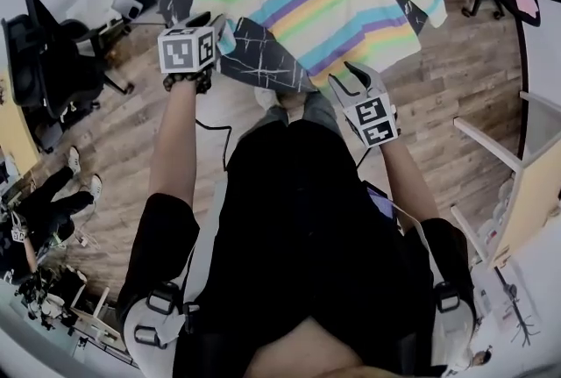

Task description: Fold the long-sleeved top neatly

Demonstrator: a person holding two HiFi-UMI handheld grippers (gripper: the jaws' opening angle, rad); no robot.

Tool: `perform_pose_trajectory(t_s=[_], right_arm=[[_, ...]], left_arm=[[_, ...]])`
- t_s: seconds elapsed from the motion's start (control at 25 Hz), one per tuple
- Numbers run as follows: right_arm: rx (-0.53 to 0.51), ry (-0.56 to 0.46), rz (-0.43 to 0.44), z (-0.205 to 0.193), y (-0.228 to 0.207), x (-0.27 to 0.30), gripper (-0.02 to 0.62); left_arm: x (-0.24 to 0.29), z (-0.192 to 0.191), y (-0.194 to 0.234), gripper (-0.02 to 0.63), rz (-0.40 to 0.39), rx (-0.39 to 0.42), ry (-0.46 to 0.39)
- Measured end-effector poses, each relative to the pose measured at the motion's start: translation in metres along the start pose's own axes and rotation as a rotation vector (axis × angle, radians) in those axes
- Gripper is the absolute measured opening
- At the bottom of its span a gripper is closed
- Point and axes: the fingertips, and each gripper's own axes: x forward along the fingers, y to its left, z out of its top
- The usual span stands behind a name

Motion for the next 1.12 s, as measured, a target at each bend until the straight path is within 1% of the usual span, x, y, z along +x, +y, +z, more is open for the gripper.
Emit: perform_pose_trajectory(t_s=[0.08, 0.12, 0.16, 0.28, 0.48, 0.56, 0.64, 0.72, 0.88, 1.0, 1.12], right_arm=[[-0.012, 0.0, -0.002, 0.002, 0.0, 0.002, 0.181], [-0.015, 0.004, -0.006, 0.001, 0.0, 0.003, 0.181], [-0.017, 0.01, -0.011, 0.0, 0.001, 0.004, 0.181], [-0.012, 0.027, -0.038, -0.009, 0.006, 0.004, 0.181], [0.034, 0.053, -0.093, -0.043, 0.028, -0.004, 0.181], [0.051, 0.064, -0.106, -0.058, 0.039, -0.011, 0.181], [0.06, 0.054, -0.123, -0.063, 0.043, -0.018, 0.181], [0.05, 0.041, -0.144, -0.063, 0.034, -0.025, 0.181], [0.039, 0.026, -0.155, -0.068, 0.015, -0.045, 0.181], [0.004, 0.005, -0.149, -0.068, -0.013, -0.056, 0.181], [-0.055, 0.004, -0.114, -0.076, -0.042, -0.067, 0.181]], left_arm=[[-0.011, -0.01, 0.003, 0.138, 0.006, 0.009, -0.001], [-0.016, -0.016, 0.003, 0.153, 0.003, 0.011, 0.0], [-0.019, -0.022, 0.002, 0.164, -0.002, 0.017, 0.002], [-0.026, -0.04, -0.008, 0.167, -0.033, 0.047, 0.01], [-0.024, -0.062, -0.047, 0.167, -0.145, 0.092, 0.02], [-0.021, -0.074, -0.069, 0.166, -0.189, 0.134, 0.039], [-0.016, -0.078, -0.093, 0.167, -0.228, 0.197, 0.049], [-0.009, -0.074, -0.115, 0.166, -0.258, 0.241, 0.042], [-0.011, -0.082, -0.16, 0.166, -0.297, 0.257, 0.05], [-0.01, -0.083, -0.187, 0.166, -0.303, 0.232, 0.041], [-0.003, -0.091, -0.212, 0.166, -0.274, 0.182, 0.041]])
